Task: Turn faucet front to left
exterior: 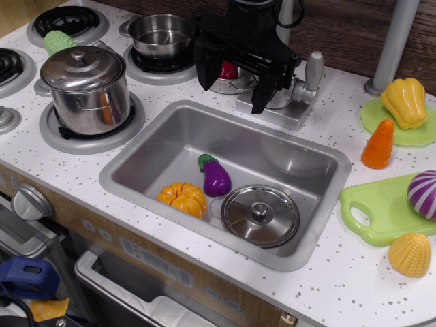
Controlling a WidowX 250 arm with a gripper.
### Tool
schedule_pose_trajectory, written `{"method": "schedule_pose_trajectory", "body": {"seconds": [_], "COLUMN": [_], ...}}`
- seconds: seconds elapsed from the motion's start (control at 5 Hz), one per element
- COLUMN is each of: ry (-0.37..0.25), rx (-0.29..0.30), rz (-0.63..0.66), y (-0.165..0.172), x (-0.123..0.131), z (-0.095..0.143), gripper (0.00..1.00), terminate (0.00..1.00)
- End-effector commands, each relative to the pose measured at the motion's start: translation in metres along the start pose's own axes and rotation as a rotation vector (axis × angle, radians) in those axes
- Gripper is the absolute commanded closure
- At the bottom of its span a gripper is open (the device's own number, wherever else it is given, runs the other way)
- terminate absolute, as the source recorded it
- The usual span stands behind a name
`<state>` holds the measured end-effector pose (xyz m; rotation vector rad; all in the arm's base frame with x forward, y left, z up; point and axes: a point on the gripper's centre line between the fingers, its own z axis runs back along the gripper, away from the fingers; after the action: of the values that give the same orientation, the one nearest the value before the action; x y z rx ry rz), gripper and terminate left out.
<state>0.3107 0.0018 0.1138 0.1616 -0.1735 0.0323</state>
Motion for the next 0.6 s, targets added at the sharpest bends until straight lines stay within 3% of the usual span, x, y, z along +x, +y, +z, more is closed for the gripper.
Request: {"method": "schedule_pose_trajectory", "body": {"seconds": [0.0,0.4], "ry": [0.0,-0.122], "rx": [0.0,0.033], "rz": [0.0,0.038], "y": [0.0,0.014], "x": [0.0,0.023], "z": [0.0,0.0], "gripper": [0.0,0.0], "terminate": [0.0,0.0]}}
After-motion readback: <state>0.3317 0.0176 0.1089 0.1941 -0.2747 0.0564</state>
